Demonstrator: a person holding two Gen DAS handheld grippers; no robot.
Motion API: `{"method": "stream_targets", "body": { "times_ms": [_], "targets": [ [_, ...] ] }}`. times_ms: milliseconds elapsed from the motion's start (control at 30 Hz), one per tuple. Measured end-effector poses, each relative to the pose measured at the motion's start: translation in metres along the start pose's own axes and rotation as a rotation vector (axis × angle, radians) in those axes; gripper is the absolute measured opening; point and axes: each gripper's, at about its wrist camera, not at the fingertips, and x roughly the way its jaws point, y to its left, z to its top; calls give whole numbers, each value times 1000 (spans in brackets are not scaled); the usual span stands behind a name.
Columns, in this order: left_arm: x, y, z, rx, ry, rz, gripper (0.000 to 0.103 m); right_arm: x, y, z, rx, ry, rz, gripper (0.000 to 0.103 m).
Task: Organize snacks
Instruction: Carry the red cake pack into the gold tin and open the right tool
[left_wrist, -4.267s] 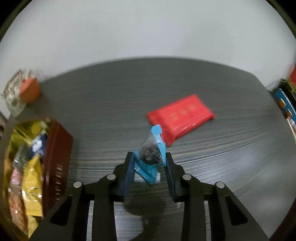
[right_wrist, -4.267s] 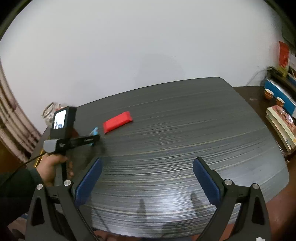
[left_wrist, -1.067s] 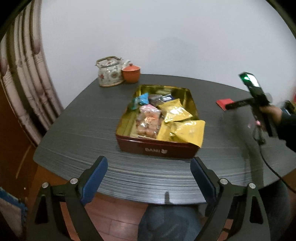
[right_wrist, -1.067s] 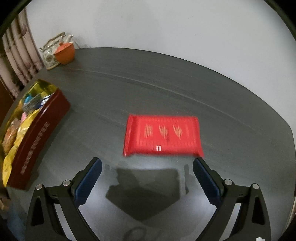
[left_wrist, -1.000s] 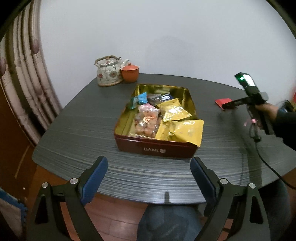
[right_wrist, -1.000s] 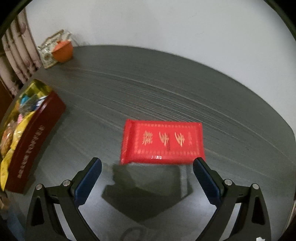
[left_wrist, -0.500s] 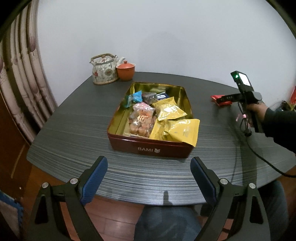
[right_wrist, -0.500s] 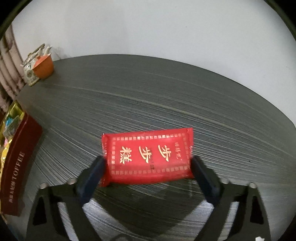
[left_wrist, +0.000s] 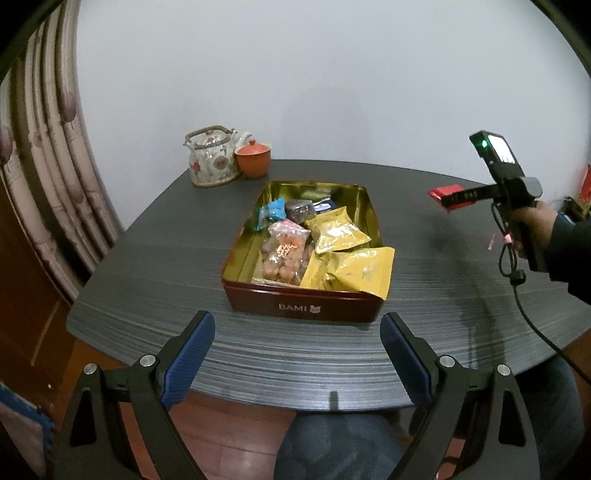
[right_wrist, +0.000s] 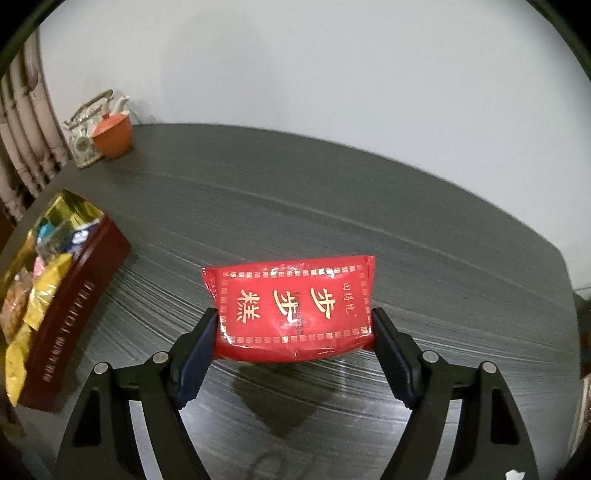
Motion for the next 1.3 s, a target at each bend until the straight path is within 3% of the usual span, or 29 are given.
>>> {"method": "stream_targets", "body": {
  "times_ms": [633,933,1300],
  "targets": [
    [-41,17,-11,-55,-55,89,91,-99,129,29,-85,-120,35,77],
    [-55,18,-25,-71,-41,77,91,-107,196,28,-139,-120,69,77],
    [-46,14,-26,-62,-18,70,91,-84,237,22,-180,-91,92,77]
  ]
}}
